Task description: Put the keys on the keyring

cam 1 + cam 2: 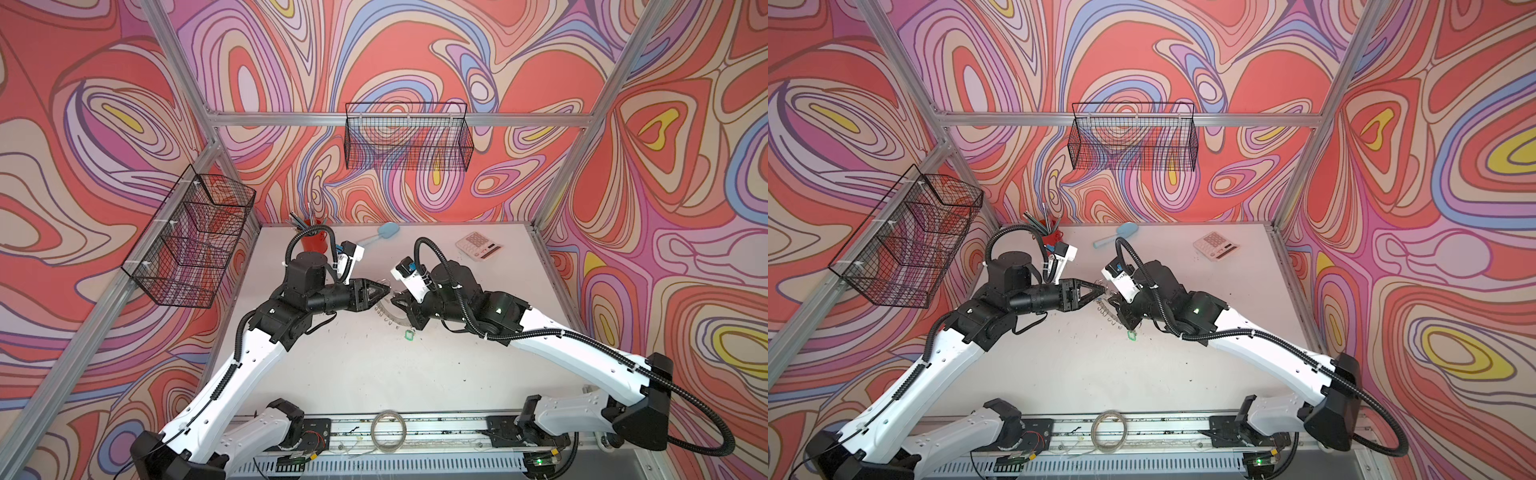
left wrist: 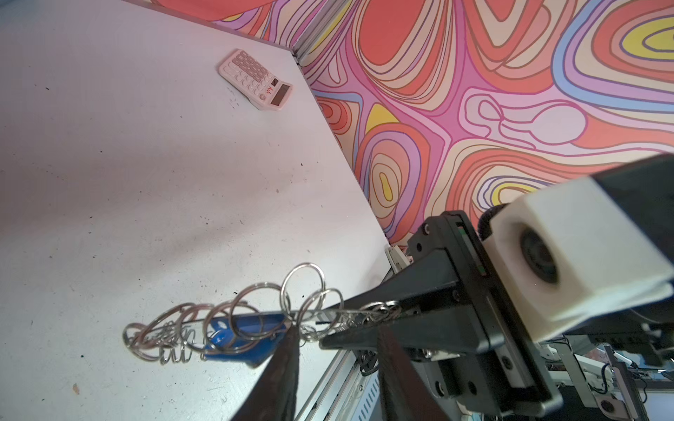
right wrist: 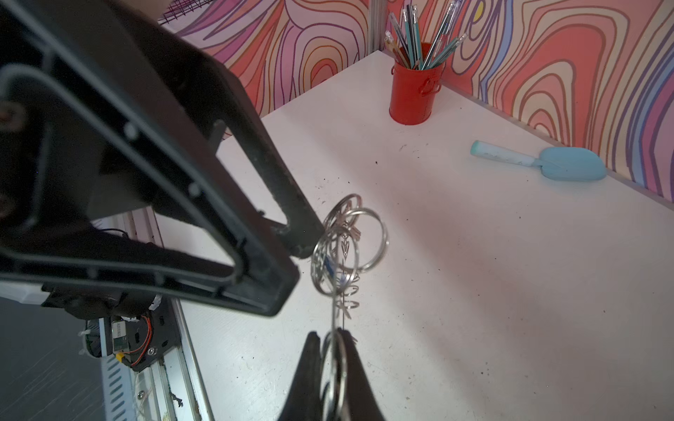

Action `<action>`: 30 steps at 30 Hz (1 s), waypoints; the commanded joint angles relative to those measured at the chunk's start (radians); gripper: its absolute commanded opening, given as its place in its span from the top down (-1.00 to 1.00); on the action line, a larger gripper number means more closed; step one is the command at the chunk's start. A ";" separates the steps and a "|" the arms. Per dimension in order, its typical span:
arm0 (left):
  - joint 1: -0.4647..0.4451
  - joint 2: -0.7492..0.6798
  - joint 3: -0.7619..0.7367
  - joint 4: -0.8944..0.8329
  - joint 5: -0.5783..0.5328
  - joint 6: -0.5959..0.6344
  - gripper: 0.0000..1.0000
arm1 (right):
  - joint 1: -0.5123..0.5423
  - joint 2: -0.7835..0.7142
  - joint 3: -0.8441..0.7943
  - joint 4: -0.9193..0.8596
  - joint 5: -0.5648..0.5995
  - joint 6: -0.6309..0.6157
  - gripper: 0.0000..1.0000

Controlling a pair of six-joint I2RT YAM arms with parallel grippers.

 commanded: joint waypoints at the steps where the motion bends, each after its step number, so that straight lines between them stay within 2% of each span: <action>1: 0.005 0.013 0.021 0.019 0.025 0.009 0.24 | 0.011 -0.030 -0.005 0.061 -0.025 -0.010 1.00; 14: 0.033 -0.028 -0.015 0.097 0.073 -0.040 0.41 | 0.012 -0.032 -0.013 0.068 -0.023 -0.010 1.00; 20: 0.038 -0.018 0.006 0.058 0.071 -0.015 0.41 | 0.012 -0.029 -0.004 0.061 -0.026 -0.012 1.00; 25: 0.092 -0.033 0.025 -0.029 0.047 0.001 0.36 | 0.012 -0.039 -0.012 0.066 -0.017 -0.013 1.00; 30: 0.112 -0.040 -0.004 -0.002 0.083 -0.029 0.33 | 0.012 -0.034 -0.011 0.073 -0.021 -0.013 1.00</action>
